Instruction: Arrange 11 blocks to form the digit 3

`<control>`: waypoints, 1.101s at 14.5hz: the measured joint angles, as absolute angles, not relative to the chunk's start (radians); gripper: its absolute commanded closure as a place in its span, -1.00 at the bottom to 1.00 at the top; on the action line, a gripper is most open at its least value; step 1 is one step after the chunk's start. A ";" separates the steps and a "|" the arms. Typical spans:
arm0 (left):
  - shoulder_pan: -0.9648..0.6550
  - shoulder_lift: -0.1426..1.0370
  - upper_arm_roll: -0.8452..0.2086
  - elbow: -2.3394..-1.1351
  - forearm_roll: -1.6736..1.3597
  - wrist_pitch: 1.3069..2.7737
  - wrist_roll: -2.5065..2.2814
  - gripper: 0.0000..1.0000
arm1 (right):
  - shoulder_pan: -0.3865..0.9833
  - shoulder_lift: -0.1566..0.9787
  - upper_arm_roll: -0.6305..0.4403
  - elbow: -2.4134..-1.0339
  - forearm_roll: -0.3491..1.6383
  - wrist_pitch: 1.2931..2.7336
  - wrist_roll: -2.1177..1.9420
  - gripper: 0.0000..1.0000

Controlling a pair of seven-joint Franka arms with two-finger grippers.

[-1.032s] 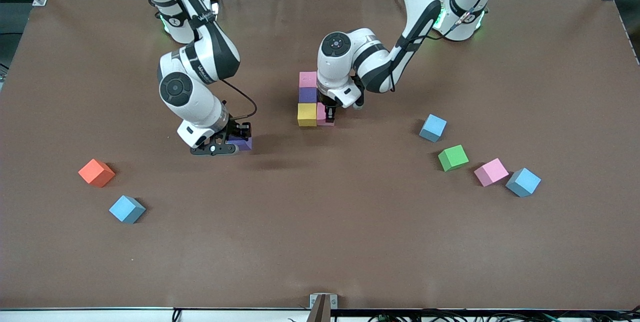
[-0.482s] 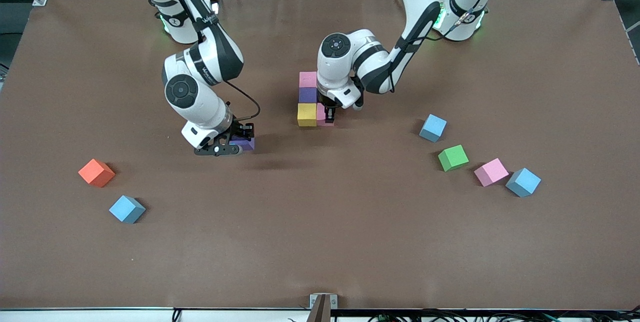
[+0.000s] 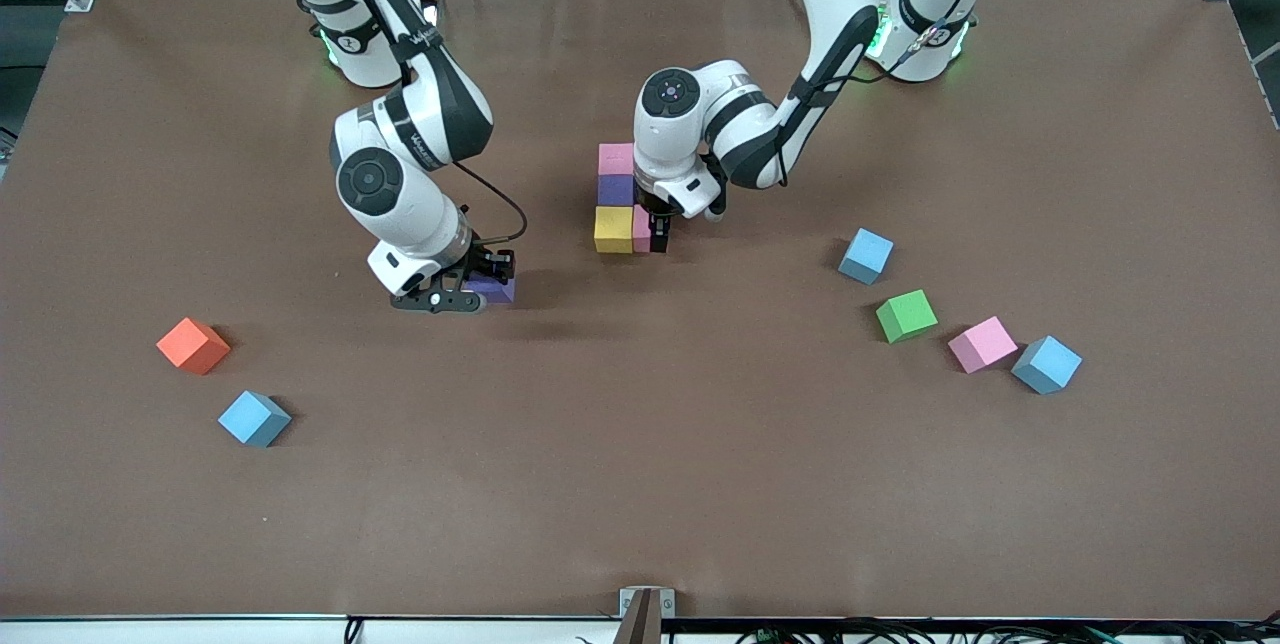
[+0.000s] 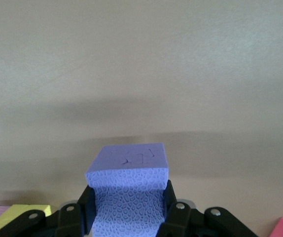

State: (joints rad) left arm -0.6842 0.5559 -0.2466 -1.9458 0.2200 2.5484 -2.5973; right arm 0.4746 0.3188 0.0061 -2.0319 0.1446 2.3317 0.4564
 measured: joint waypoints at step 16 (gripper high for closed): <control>-0.640 0.268 -0.236 -1.921 0.328 2.171 -2.440 -1.00 | 0.620 0.486 0.007 -1.897 0.153 2.377 0.643 0.92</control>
